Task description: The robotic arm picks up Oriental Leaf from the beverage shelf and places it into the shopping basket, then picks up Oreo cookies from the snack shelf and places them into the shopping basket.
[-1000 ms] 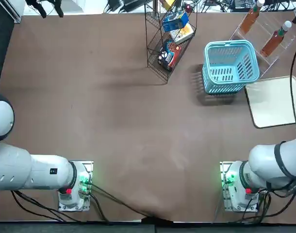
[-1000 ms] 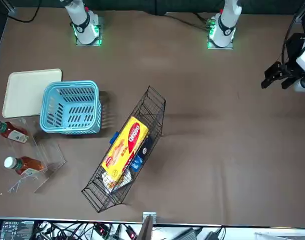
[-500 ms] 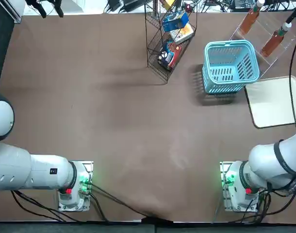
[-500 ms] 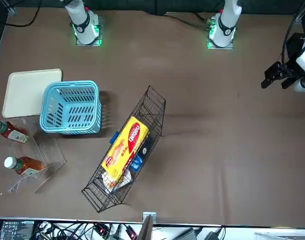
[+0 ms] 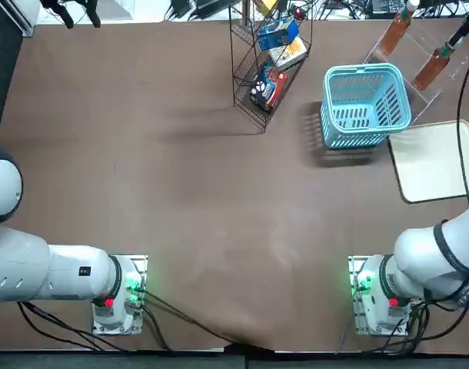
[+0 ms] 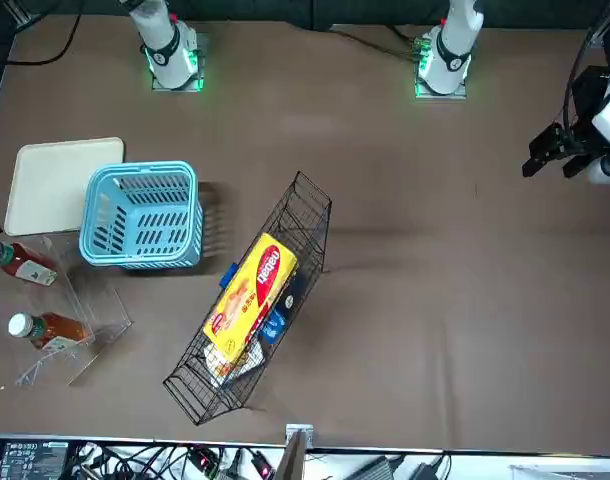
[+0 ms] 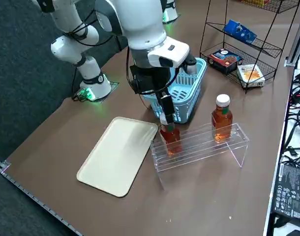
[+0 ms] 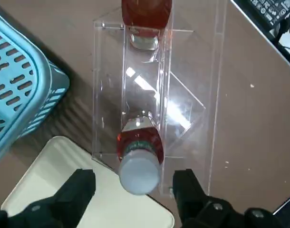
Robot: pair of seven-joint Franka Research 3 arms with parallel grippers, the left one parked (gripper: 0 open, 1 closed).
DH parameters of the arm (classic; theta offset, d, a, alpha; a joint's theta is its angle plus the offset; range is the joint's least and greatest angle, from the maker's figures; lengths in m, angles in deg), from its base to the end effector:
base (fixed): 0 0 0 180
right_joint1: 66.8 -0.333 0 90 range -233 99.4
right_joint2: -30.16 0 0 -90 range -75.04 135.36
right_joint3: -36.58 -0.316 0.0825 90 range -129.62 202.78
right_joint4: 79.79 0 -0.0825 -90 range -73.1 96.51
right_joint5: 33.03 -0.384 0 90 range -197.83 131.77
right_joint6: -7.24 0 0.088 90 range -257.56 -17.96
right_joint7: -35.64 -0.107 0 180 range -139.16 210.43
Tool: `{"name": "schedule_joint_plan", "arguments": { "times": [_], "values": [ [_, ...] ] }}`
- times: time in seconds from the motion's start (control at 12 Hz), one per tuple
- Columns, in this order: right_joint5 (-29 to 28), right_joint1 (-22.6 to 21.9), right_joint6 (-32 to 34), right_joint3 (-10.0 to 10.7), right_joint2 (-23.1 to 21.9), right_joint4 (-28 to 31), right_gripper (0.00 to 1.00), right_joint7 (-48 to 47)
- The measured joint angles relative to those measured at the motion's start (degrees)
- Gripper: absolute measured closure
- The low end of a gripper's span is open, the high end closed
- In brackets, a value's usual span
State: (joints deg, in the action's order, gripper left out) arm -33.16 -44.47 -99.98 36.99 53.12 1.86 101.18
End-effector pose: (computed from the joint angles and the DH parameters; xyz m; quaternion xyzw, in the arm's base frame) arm 0.6316 -0.2637 0.4719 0.9308 0.3648 0.0161 0.0161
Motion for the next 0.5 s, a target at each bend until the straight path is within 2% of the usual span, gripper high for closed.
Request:
{"name": "schedule_joint_plan", "arguments": {
  "times": [0.5],
  "values": [
    [-0.08, 0.63, -0.31, 0.00, 1.62, 0.00, 0.00, 0.19]
  ]
}}
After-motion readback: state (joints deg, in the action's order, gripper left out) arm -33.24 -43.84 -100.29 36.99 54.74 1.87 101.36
